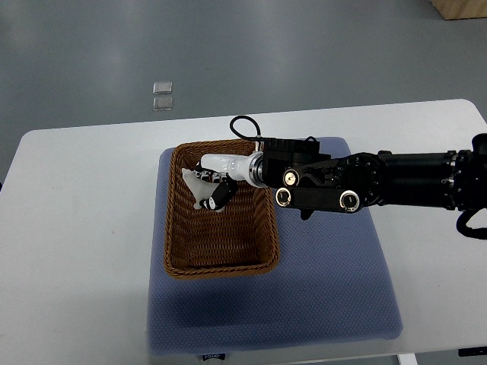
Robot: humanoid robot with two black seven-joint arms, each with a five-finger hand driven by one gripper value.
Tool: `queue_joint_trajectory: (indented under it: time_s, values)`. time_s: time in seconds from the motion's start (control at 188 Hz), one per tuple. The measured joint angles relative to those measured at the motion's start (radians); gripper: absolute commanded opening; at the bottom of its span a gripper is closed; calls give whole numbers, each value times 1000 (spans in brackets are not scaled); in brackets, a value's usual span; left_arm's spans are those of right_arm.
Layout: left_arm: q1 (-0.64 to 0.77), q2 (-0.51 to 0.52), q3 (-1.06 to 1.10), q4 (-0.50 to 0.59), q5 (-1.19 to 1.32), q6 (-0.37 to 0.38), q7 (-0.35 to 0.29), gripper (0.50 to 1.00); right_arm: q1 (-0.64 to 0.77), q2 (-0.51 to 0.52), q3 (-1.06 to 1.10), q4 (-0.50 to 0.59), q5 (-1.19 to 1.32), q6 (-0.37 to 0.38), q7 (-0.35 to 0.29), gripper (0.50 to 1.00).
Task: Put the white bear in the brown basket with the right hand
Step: 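Carry the polar bear over the wicker basket and lower it inside, then open the right hand and withdraw it up from the basket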
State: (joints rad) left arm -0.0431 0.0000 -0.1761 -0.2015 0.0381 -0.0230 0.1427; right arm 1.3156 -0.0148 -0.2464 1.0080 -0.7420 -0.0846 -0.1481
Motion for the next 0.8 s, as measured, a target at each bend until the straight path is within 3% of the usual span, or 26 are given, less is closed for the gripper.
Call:
queue_joint_trajectory:
  time_s: [0.277,0.33,0.468,0.511,0.58,0.729,0.798]
  values:
    - [0,0,0,1,0,0,0,1000,-27,11,-6,-45,-43,4,1,500]
    - [0,0,0,1,0,0,0,1000,-32,11,-6,-50,-57,4,1,535]
    - [0,0,1,1,0,0,0,1000,-36,12,-20,-54,-71,6,1,572]
    - [0,0,1,1,0,0,0,1000,-36,11,-23,-55,-72,6,1,615]
    - [0,0,1,1,0,0,0,1000,-36,11,-26,-55,-72,6,1,782]
    - [0,0,1,1,0,0,0,1000,-36,9,-25,-55,-68,7,1,901]
    - [0,0,1,1,0,0,0,1000,-35,5,-20,-56,-64,8,1,911]
